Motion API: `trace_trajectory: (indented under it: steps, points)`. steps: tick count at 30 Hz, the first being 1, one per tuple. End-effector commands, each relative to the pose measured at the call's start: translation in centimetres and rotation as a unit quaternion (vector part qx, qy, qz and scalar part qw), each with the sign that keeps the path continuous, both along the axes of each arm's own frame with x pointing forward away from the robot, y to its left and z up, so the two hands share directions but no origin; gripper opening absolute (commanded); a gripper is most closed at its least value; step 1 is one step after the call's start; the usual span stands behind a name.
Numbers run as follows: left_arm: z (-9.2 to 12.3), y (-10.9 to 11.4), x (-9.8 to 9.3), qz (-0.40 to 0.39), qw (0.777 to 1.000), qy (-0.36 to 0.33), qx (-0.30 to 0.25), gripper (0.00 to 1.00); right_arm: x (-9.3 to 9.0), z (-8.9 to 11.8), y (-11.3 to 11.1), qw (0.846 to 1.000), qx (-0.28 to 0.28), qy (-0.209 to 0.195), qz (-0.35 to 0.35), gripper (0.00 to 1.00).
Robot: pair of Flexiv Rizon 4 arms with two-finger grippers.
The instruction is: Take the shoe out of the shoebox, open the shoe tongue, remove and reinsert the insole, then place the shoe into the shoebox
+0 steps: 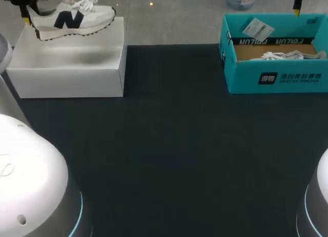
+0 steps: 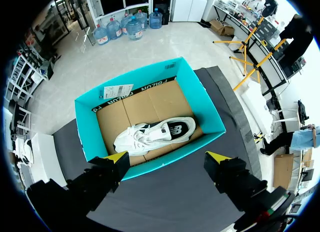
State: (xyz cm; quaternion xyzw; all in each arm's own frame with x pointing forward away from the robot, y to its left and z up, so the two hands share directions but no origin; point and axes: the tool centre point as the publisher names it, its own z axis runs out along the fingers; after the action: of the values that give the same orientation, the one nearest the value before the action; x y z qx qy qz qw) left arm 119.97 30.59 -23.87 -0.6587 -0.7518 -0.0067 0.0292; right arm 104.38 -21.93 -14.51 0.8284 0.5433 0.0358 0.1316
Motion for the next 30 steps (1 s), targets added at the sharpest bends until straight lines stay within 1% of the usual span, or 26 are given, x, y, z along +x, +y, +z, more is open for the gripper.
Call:
trace_trajectory:
  steps: [1, 3, 28, 29, 30]
  points:
    - [5.4, 0.3, 0.3, -0.002, 0.999, 0.038, -0.018, 0.00, 0.0, 0.0, 0.0, 1.000, 0.000, 0.000, 0.000, 1.00]
    - [6.1, 0.2, 0.2, -0.004, 0.999, 0.034, -0.018, 0.00, 0.0, 0.0, 0.0, 1.000, 0.000, 0.000, 0.000, 1.00]
    - [6.1, 0.2, 0.2, -0.004, 0.999, 0.034, -0.018, 0.00, 0.0, 0.0, 0.0, 1.000, 0.000, 0.000, 0.000, 1.00]
    - [6.3, 0.0, -0.6, 0.000, 0.999, 0.032, -0.025, 0.00, 0.0, 0.0, 0.0, 1.000, 0.000, 0.000, 0.000, 1.00]
    - [6.6, -0.1, -1.4, 0.003, 1.000, 0.020, -0.018, 0.00, 0.0, 0.0, 0.0, 1.000, 0.000, 0.000, 0.000, 1.00]
